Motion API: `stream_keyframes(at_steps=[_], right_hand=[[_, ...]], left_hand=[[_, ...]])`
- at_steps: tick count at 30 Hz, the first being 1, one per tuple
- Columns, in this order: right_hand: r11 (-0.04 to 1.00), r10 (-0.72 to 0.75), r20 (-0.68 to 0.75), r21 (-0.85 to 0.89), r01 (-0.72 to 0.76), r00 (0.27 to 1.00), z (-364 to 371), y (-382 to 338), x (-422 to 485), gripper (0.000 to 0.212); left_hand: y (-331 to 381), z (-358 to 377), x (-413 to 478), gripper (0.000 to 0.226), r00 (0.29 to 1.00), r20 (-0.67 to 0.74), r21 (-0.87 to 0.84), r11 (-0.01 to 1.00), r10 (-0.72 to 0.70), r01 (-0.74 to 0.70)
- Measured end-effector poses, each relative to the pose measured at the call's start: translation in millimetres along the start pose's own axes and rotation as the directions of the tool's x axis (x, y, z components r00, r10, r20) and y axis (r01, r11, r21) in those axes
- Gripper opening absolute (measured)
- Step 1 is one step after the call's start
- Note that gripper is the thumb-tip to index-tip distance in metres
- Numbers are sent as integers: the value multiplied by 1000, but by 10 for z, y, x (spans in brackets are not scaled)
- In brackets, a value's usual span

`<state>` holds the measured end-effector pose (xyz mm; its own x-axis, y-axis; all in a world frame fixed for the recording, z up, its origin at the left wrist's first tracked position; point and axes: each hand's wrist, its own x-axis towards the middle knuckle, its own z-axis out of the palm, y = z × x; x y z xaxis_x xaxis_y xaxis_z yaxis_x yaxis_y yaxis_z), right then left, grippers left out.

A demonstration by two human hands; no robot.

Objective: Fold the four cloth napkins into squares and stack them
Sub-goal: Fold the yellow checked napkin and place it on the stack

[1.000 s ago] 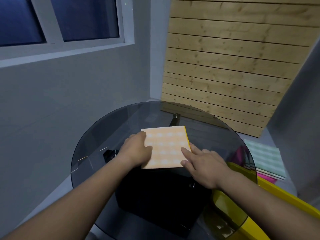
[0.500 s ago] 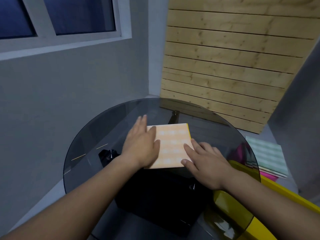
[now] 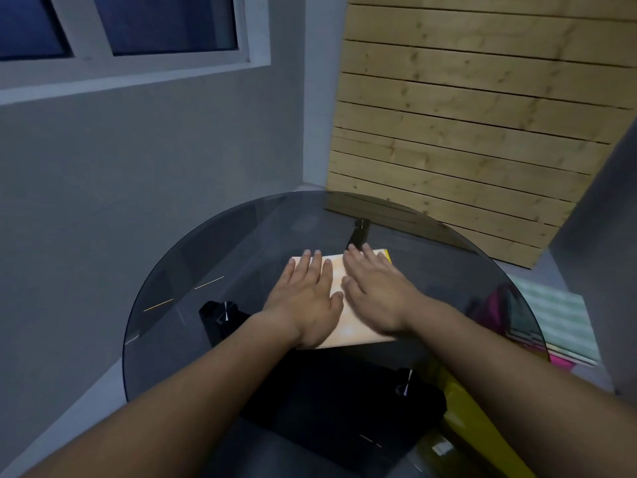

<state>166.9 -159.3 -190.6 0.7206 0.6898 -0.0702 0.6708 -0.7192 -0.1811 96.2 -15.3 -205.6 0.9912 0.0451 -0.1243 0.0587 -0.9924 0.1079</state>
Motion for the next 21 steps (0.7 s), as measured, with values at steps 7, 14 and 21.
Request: stream_keyframes(at_steps=[7, 14, 21], right_hand=[[992, 116, 31, -60, -114, 993, 79, 252, 38, 65], [983, 180, 74, -57, -176, 981, 26, 329, -12, 64], [896, 318, -89, 353, -269, 944, -192, 290, -284, 61]], left_hand=[[-45, 34, -1, 72, 1000, -10, -34, 999, -25, 24], [-55, 34, 11, 79, 997, -1, -70, 995, -76, 76], [-62, -252, -213, 70, 960, -178, -533, 841, -215, 89]])
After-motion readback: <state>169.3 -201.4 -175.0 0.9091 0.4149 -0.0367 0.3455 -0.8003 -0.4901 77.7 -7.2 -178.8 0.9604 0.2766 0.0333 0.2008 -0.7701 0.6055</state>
